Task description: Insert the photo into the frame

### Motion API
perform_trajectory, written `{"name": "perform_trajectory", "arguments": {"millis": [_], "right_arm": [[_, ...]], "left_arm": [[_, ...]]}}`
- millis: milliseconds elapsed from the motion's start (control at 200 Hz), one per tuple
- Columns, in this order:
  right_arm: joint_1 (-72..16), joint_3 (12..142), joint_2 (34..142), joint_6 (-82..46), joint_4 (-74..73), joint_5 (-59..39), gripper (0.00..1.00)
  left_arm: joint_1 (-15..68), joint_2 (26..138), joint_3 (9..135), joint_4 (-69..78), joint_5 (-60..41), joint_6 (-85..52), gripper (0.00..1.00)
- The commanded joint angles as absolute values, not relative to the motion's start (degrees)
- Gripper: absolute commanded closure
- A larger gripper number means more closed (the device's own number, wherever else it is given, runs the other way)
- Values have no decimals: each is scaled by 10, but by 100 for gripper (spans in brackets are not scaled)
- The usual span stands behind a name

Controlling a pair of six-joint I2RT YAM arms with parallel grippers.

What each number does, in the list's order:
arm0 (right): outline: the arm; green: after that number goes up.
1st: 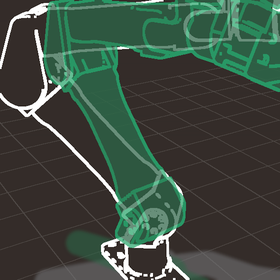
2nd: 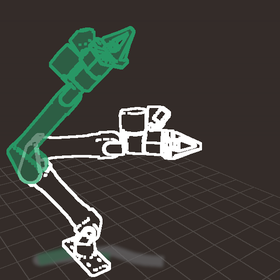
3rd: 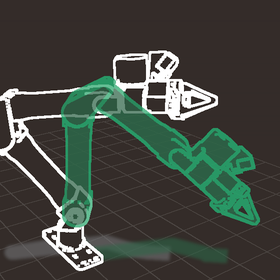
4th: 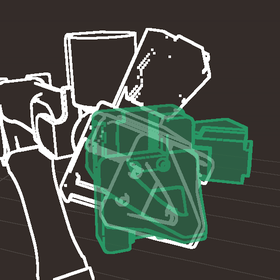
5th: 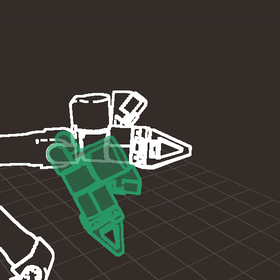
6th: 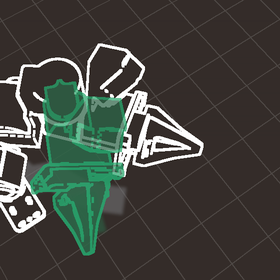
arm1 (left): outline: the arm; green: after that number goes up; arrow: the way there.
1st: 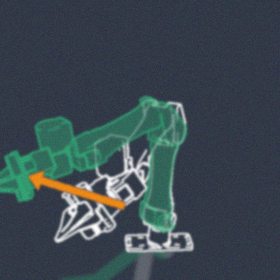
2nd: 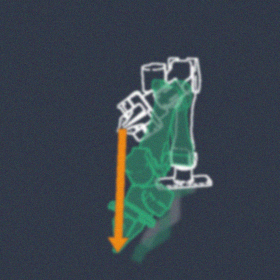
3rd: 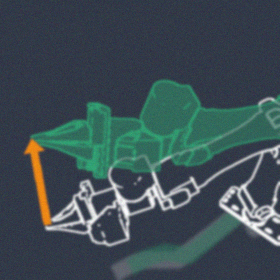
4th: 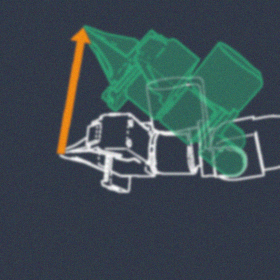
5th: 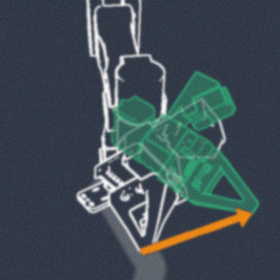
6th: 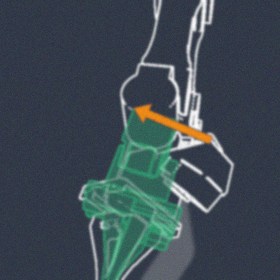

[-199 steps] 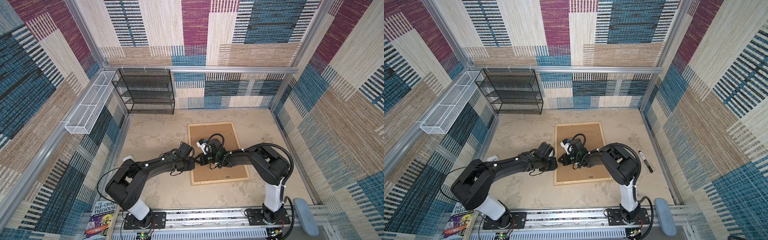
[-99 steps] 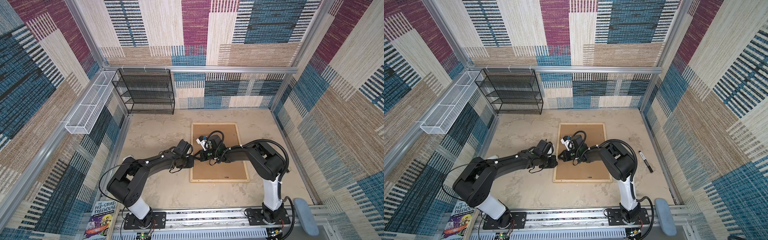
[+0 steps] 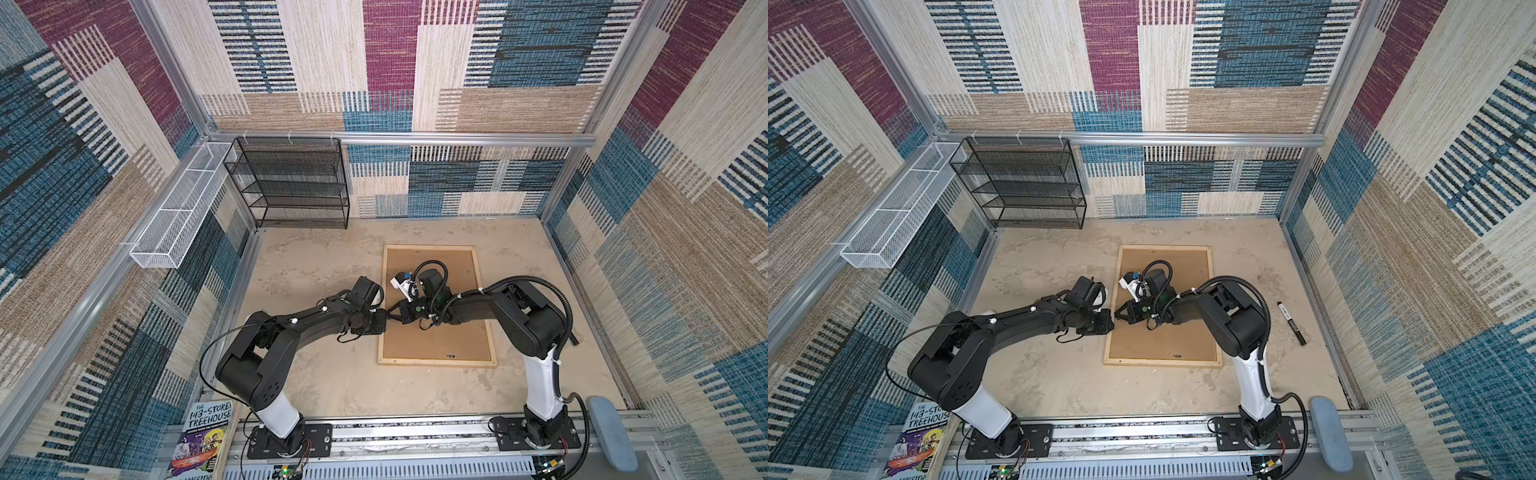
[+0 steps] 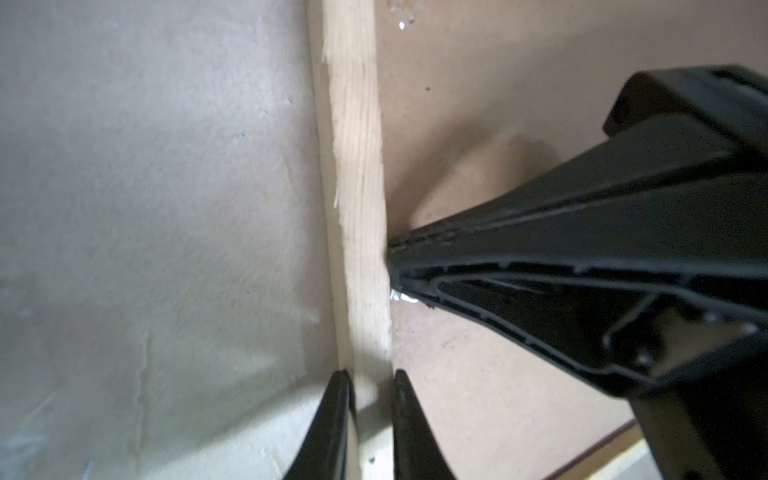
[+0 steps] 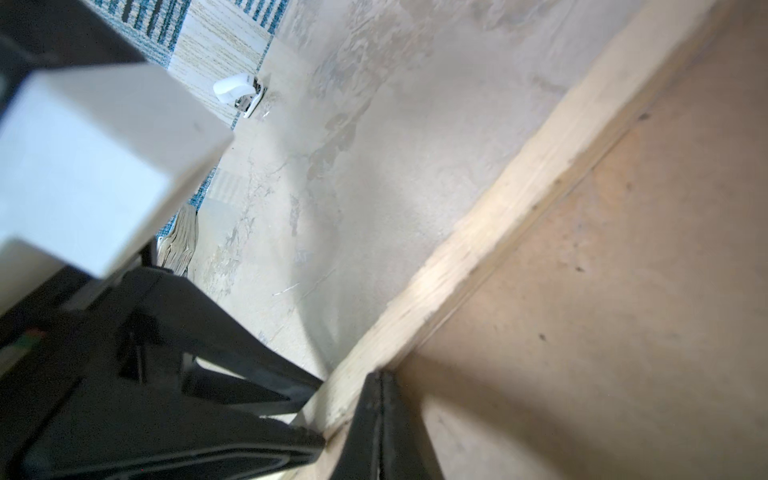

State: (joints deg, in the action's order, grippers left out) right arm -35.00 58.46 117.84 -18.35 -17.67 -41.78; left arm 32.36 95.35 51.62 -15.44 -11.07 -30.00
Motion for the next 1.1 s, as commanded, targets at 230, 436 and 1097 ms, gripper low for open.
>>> {"name": "perform_trajectory", "arguments": {"millis": [230, 436, 1097], "right_arm": [[-356, 582, 1195, -172, -82, -484, 95], [-347, 580, 1187, -203, -107, -449, 81], [-343, 525, 1133, -211, -118, -420, 94]], "left_arm": [[319, 976, 527, -131, -76, -271, 95], [319, 967, 520, -136, -70, -269, 95], [319, 964, 517, -138, -66, -275, 97]]}}
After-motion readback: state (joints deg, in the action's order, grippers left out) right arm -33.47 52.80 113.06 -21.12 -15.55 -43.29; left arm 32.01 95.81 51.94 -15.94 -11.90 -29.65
